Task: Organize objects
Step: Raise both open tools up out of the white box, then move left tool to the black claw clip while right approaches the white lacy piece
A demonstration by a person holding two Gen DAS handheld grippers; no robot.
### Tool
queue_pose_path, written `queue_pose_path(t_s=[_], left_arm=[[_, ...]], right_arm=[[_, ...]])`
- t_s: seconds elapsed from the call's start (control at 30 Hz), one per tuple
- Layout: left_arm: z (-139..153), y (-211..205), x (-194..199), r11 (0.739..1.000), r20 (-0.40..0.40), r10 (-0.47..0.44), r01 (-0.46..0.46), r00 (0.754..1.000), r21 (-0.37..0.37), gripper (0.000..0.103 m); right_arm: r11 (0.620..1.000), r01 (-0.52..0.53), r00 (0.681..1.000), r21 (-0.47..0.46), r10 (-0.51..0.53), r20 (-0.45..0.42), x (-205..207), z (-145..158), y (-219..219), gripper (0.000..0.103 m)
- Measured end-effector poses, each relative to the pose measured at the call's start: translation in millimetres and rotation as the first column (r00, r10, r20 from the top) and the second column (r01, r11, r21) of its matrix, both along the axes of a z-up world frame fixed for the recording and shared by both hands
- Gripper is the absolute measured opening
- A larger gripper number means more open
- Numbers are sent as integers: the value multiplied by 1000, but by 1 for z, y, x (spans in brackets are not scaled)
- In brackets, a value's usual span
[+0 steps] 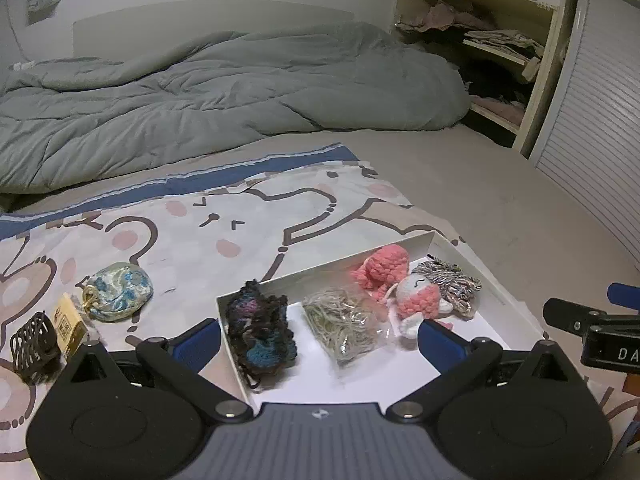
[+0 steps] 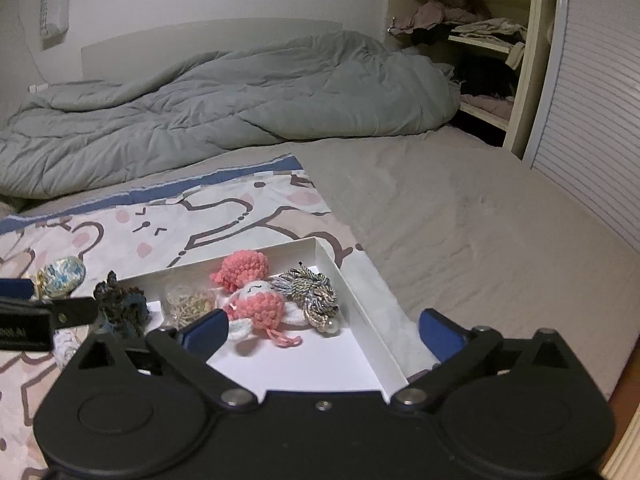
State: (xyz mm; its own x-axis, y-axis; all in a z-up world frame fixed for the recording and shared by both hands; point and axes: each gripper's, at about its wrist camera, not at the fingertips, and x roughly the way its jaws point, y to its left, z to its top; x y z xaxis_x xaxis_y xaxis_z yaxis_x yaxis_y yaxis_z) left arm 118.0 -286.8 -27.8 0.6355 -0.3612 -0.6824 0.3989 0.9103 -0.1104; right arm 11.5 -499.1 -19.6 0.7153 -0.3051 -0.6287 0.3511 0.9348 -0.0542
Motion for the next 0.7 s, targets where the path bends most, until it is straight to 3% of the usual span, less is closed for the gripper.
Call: queue_pose_path(t_s=[0.23, 0.7], left_arm=[[1, 20, 2, 1000, 8, 25, -25, 1000, -1, 103], [5, 86, 15, 992, 27, 120, -121, 992, 28, 103]], right_arm=[[1000, 7, 1000, -1, -7, -3, 5, 1, 9, 103], [996, -86, 996, 16, 86, 7, 36, -1, 59, 103]])
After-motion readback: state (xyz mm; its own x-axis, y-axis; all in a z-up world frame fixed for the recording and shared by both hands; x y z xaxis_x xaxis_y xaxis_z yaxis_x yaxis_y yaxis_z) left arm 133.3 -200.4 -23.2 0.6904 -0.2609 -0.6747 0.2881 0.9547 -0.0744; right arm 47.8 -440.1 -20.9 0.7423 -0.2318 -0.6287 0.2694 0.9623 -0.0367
